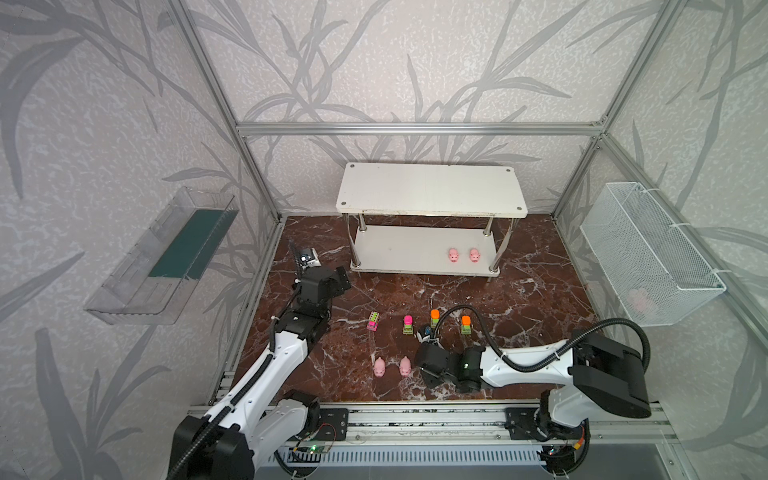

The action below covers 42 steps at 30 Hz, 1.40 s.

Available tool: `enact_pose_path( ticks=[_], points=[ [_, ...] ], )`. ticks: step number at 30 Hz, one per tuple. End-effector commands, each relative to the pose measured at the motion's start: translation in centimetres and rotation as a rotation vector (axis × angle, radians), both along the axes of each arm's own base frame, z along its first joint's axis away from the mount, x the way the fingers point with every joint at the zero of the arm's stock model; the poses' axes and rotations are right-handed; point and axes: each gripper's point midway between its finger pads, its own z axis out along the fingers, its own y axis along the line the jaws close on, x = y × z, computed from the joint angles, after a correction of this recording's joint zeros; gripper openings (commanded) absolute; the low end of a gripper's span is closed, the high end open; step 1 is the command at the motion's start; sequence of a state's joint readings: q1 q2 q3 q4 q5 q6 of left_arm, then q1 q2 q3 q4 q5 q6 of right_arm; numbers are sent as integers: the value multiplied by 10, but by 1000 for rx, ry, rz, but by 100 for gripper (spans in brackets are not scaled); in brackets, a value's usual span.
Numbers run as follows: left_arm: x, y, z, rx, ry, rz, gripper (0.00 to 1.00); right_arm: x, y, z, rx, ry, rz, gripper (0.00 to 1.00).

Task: Place and organize the plastic toys onto the shelf
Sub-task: 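Carry the pig with the right gripper over the lower shelf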

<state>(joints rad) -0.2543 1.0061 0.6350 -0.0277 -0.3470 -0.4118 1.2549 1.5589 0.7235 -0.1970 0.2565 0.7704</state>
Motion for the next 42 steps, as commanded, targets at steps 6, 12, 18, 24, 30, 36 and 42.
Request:
enact_pose_path(
  ticks=[6,12,18,24,30,36,42],
  points=[
    [-2,3,-4,0,-2,22,97,21,-4,54,-17,-121,-17,30],
    [-2,4,-3,-2,-4,25,97,66,0,117,56,-231,-42,30],
    [-3,3,-6,-10,-3,26,97,139,-3,164,85,-341,-123,31],
    [-3,2,-6,-11,1,21,97,199,-3,165,96,-349,-195,31],
    [-4,4,-4,-5,-3,26,97,246,-4,138,96,-332,-258,31],
    [-2,3,-7,-4,6,23,97,276,-7,123,77,-342,-295,31],
    [0,3,-9,-1,11,23,97,298,-17,112,84,-342,-345,31]
  ],
)
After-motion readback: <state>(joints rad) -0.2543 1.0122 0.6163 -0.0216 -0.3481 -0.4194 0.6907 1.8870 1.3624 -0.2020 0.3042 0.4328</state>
